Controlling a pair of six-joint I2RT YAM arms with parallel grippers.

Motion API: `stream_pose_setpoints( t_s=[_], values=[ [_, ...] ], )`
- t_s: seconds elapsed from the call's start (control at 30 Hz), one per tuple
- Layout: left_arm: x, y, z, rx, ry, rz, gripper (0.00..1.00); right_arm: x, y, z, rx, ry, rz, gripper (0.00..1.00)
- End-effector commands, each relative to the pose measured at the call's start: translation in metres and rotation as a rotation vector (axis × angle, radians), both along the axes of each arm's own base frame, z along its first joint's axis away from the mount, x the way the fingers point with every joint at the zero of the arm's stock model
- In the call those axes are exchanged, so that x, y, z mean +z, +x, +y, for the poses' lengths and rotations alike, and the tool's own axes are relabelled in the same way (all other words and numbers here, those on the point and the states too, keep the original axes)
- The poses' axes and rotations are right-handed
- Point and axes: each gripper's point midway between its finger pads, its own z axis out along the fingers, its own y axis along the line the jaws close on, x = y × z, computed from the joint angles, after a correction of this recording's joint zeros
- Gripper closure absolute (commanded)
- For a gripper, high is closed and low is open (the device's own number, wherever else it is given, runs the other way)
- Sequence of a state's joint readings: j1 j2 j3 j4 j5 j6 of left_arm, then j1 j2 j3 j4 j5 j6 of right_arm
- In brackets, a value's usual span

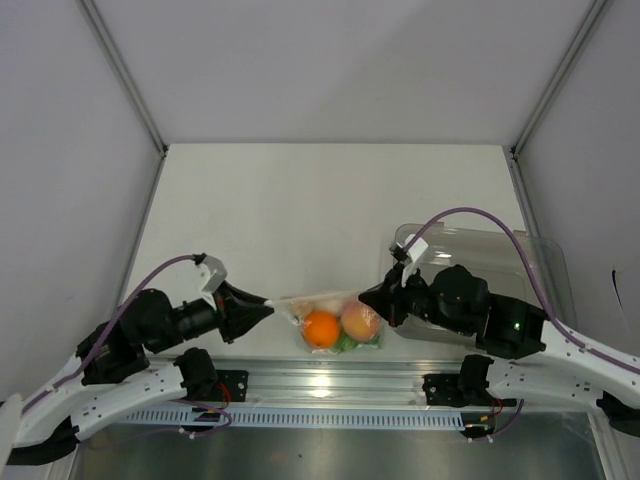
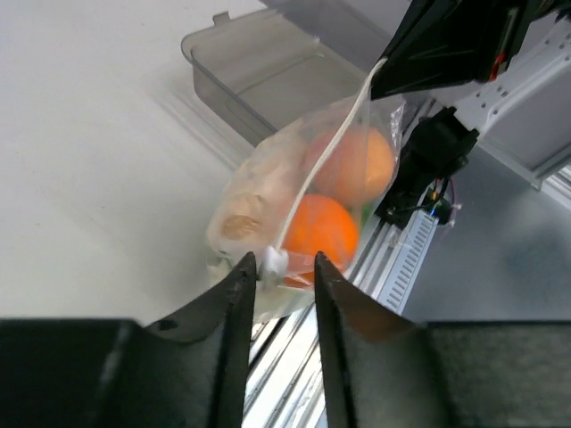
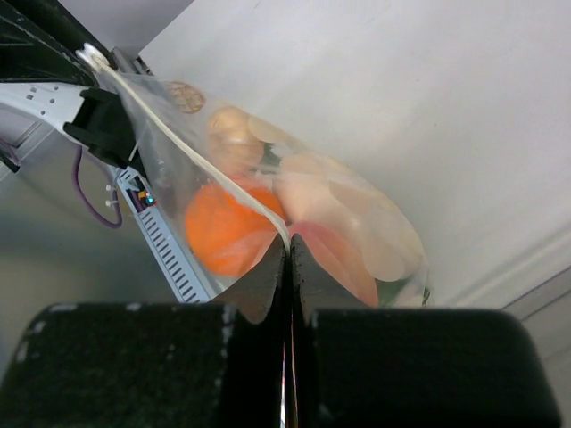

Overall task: Place the food in the zip-top bag and seal the zipper
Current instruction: Place the zipper food storage bag at the center of the board.

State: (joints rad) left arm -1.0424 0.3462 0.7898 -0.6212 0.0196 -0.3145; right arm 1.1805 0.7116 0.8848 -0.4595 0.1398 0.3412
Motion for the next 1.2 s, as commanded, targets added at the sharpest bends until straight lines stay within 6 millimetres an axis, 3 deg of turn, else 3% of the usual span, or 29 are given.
stream_pose_setpoints(
  t_s=[0.0, 0.03, 0.07, 0.13, 0.17, 0.33, 0.37, 0.5, 0.57, 0.6, 0.63, 0.7, 0.73, 0.77, 0.8, 0.83, 0.9, 0.93, 1.1, 1.17],
  values=[
    [0.031, 0.002, 0.019, 0.067, -0.108, -0.051, 0.62, 0.047, 0.005, 0.024, 0.027, 0.075, -0.094, 1.0],
    [0.034, 0.001, 0.02, 0.066, -0.122, -0.06, 0.54, 0.059, 0.006, 0.031, 0.031, 0.088, -0.108, 1.0],
    [0.041, -0.001, 0.024, 0.066, -0.154, -0.079, 0.36, 0.051, 0.008, 0.047, 0.046, 0.053, -0.101, 1.0],
    [0.042, -0.001, 0.028, 0.076, -0.17, -0.094, 0.23, 0.046, 0.013, 0.062, 0.051, 0.019, -0.091, 1.0],
    [0.046, -0.003, 0.032, 0.082, -0.193, -0.107, 0.01, 0.037, 0.019, 0.078, 0.053, -0.023, -0.075, 1.0],
    [0.055, -0.005, 0.047, 0.113, -0.255, -0.141, 0.01, 0.016, 0.054, 0.116, 0.082, -0.048, -0.02, 1.0],
    [0.056, -0.006, 0.05, 0.118, -0.265, -0.145, 0.0, 0.016, 0.054, 0.124, 0.122, -0.042, -0.007, 1.0],
    [0.063, -0.011, 0.059, 0.118, -0.309, -0.169, 0.0, 0.029, 0.082, 0.154, 0.16, -0.008, 0.006, 1.0],
    [0.063, -0.014, 0.059, 0.102, -0.312, -0.165, 0.01, 0.037, 0.099, 0.157, 0.169, 0.038, 0.032, 1.0],
    [0.061, -0.015, 0.057, 0.096, -0.308, -0.158, 0.01, 0.039, 0.11, 0.157, 0.157, 0.056, 0.044, 1.0],
    [0.058, -0.015, 0.054, 0.087, -0.3, -0.145, 0.01, 0.036, 0.137, 0.151, 0.099, 0.064, 0.072, 1.0],
    [0.055, -0.017, 0.051, 0.076, -0.308, -0.11, 0.01, 0.024, 0.167, 0.139, 0.022, 0.035, 0.111, 1.0],
    [0.056, -0.019, 0.05, 0.071, -0.32, -0.103, 0.0, 0.012, 0.183, 0.138, -0.005, 0.024, 0.151, 1.0],
    [0.051, -0.021, 0.046, 0.056, -0.327, -0.075, 0.01, 0.004, 0.208, 0.122, -0.06, 0.027, 0.181, 1.0],
    [0.054, -0.023, 0.046, 0.044, -0.352, -0.076, 0.01, -0.015, 0.219, 0.123, -0.052, 0.03, 0.254, 1.0],
    [0.052, -0.025, 0.044, 0.03, -0.359, -0.069, 0.01, -0.024, 0.244, 0.106, -0.094, 0.045, 0.288, 1.0],
    [0.048, -0.03, 0.041, -0.001, -0.369, -0.052, 0.01, -0.045, 0.261, 0.097, -0.09, 0.051, 0.362, 1.0],
    [0.047, -0.032, 0.042, 0.0, -0.371, -0.044, 0.0, -0.066, 0.279, 0.087, -0.124, 0.057, 0.417, 1.0],
    [0.048, -0.037, 0.05, 0.001, -0.386, -0.033, 0.0, -0.112, 0.308, 0.067, -0.157, 0.093, 0.54, 1.0],
    [0.042, -0.037, 0.049, -0.001, -0.377, -0.012, 0.0, -0.122, 0.313, 0.063, -0.176, 0.087, 0.548, 0.9]
  ],
)
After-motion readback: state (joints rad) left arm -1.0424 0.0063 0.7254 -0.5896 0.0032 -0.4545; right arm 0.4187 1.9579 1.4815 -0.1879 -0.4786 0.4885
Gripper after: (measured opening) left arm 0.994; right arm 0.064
